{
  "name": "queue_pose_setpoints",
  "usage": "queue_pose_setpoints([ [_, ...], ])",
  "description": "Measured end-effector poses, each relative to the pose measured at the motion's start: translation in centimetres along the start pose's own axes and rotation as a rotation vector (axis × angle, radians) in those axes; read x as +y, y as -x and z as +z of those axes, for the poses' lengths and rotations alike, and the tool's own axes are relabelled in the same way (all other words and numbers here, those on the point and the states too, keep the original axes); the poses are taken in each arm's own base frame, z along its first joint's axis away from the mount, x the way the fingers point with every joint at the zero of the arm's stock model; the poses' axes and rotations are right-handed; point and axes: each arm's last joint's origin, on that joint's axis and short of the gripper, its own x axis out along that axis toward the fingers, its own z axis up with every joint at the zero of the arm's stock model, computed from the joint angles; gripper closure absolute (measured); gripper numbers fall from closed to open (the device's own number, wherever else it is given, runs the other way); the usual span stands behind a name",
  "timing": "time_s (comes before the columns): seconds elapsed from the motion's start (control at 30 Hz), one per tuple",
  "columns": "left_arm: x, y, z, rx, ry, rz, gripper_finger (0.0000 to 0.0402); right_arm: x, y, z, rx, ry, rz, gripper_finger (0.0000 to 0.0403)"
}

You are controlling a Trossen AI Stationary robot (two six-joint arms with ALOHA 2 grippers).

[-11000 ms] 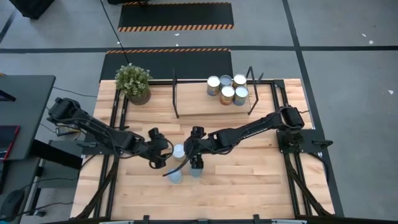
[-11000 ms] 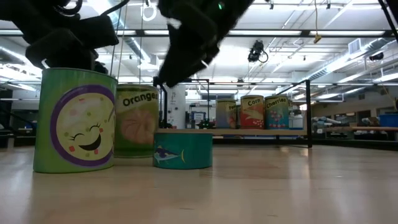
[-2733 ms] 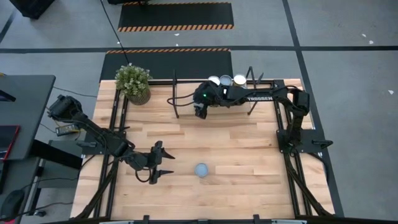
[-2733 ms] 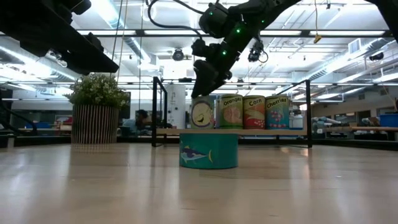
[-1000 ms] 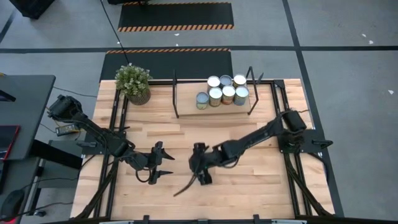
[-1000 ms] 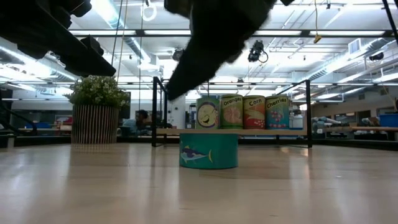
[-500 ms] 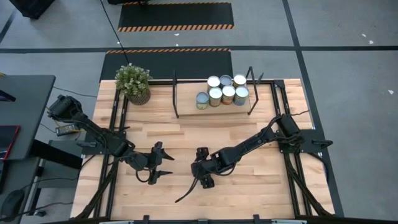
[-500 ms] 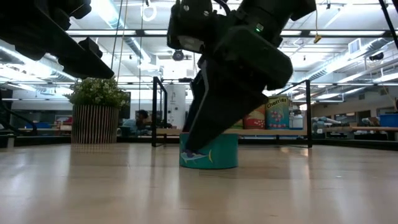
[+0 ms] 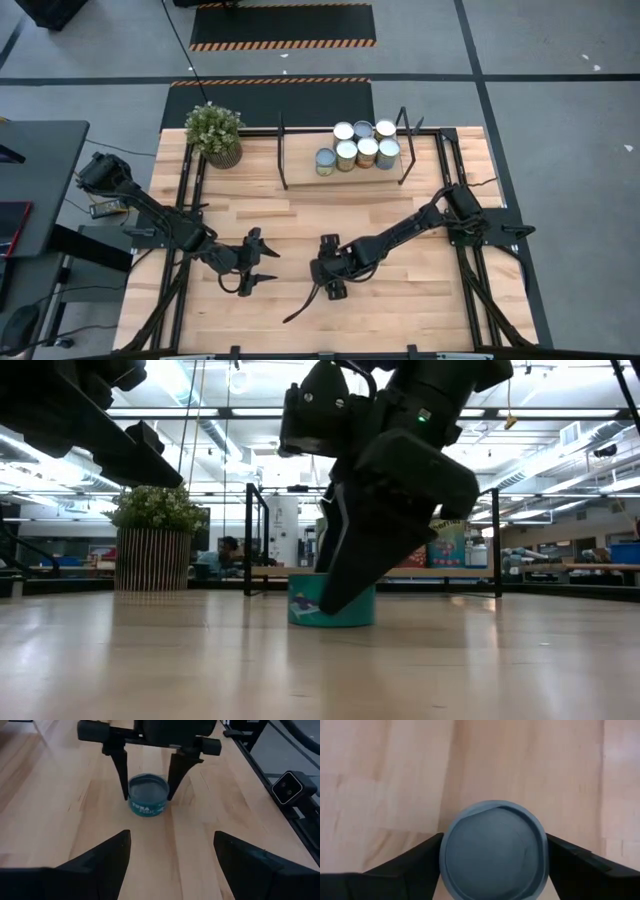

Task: Pick and place cans onto a shelf
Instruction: Put the canned tuna on the shelf

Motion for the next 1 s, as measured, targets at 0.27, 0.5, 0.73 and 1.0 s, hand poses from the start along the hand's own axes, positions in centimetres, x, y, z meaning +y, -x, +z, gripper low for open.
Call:
queue_pose_setpoints([
  [0.27,0.6,3.4,2.0,-0.082,0.035,-0.044,0.0111,-5.6,1.0,1.2,-0.036,-0.057,-0.117,0.0090],
  [0.5,1.1,5.7,2.3,-0.079,0.025,-0.063,0.0111,-13.6,2.4,2.7,-0.076,-0.160,-0.185,0.0089],
  [0.73,1.3,5.8,1.8,-0.032,0.001,-0.041,0.0111,-19.6,3.7,4.4,-0.133,-0.158,-0.244,0.0089],
  [1.0,1.4,5.8,1.7,-0.024,-0.004,-0.038,0.0111,-23.0,4.4,4.6,-0.167,-0.134,-0.256,0.0089],
])
